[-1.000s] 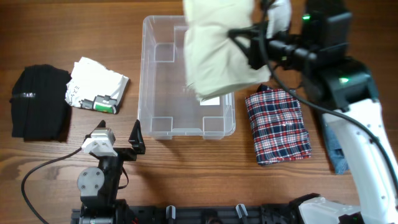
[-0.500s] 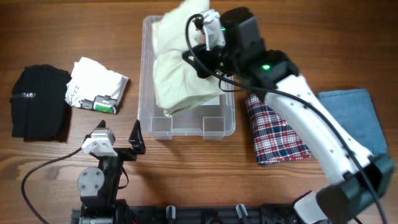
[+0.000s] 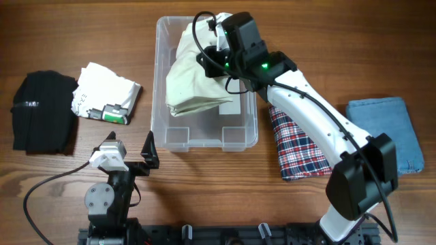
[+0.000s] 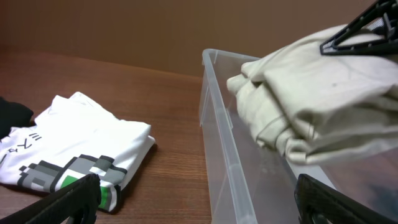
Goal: Pack container
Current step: 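Lift the cream cloth and carry it left over the bin, then lower the cream cloth into the bin and open the right gripper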
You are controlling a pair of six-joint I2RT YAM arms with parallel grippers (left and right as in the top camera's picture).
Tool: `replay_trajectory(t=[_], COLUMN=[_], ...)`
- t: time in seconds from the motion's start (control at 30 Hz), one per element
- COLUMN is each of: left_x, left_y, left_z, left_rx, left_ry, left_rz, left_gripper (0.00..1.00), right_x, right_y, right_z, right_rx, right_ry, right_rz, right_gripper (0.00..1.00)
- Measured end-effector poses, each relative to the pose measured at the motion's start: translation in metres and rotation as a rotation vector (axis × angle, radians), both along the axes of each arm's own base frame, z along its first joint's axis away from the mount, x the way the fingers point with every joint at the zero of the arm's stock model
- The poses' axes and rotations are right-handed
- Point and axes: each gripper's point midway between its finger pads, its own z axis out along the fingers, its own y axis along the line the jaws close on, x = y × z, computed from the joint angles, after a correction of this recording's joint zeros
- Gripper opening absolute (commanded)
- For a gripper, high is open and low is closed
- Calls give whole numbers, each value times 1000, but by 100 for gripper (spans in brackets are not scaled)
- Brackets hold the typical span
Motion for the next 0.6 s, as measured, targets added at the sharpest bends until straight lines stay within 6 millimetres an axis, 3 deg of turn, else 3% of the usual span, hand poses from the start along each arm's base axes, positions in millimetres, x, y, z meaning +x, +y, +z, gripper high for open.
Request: replay_trajectory(t=[0.4, 0.6], left_x=[0, 0], left_y=[0, 0], left_z=[0, 0], left_rx=[0, 0], left_ry=[0, 0], left_rz=[0, 0], left_gripper=[100, 100], right_x=[-2, -10], right_y=[8, 10], right_z=[-43, -50], right_rx=[-46, -56], right_ry=[65, 84], right_rz=[70, 119], right_gripper=[4, 4])
